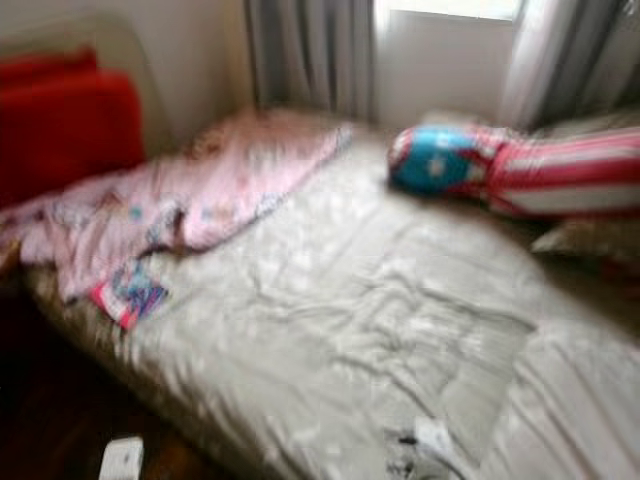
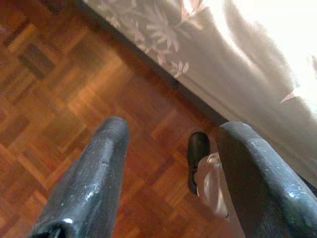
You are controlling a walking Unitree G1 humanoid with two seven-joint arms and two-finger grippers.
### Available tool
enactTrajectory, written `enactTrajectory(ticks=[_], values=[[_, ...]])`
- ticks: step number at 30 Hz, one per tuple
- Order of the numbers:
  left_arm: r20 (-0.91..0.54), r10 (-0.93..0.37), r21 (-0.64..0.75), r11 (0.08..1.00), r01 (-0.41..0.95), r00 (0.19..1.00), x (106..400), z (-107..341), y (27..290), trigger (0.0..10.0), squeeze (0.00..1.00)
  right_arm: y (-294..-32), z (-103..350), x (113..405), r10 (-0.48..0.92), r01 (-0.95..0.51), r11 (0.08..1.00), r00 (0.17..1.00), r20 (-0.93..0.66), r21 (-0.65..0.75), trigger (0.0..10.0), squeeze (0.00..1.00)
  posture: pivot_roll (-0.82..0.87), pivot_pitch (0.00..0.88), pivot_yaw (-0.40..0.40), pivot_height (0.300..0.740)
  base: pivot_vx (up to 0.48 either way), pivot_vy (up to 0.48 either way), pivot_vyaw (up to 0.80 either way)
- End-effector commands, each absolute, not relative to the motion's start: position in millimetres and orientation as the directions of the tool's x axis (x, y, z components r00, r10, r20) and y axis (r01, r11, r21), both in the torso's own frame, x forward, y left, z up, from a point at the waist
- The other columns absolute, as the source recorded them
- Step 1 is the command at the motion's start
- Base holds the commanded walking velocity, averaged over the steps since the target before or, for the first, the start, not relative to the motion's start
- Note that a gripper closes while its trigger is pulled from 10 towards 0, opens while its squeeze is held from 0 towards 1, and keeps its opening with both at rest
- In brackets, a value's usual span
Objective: Clean up the room
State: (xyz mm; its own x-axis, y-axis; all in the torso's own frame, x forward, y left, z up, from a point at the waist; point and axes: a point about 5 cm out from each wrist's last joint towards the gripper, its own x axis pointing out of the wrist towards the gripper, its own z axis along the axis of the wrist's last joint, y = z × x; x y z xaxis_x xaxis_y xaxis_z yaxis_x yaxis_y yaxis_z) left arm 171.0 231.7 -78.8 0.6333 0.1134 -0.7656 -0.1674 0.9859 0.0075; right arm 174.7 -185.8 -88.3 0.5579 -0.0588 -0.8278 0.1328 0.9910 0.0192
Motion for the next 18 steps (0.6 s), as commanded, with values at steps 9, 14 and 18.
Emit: enactTrajectory(ticks=[9, 14, 18], values=[[-0.77, 0.112, 0.017, 0.988, -0.156, 0.628, 171.7, -78.7, 231.8, 10.0, 0.0, -187.1, -92.2, 167.2, -0.078, 0.159, 0.987, 0.515, -0.854, 0.006, 10.0, 0.0, -0.03, 0.0, 0.02, 0.74, 0.0, 0.062, 0.0], [-0.771, 0.109, 0.018, 0.989, -0.149, 0.627, 171.9, -78.9, 231.0, 10.0, 0.0, -187.0, -92.7, 165.9, -0.076, 0.162, 0.987, 0.515, -0.854, 0.009, 10.0, 0.0, -0.03, 0.0, 0.021, 0.74, 0.0, 0.279, 0.0], [-0.772, 0.108, 0.018, 0.989, -0.148, 0.627, 172.2, -78.9, 230.5, 10.0, 0.0, -187.2, -92.8, 165.6, -0.075, 0.158, 0.987, 0.512, -0.856, 0.008, 10.0, 0.0, -0.03, 0.0, 0.019, 0.74, 0.0, 0.278, 0.0]])
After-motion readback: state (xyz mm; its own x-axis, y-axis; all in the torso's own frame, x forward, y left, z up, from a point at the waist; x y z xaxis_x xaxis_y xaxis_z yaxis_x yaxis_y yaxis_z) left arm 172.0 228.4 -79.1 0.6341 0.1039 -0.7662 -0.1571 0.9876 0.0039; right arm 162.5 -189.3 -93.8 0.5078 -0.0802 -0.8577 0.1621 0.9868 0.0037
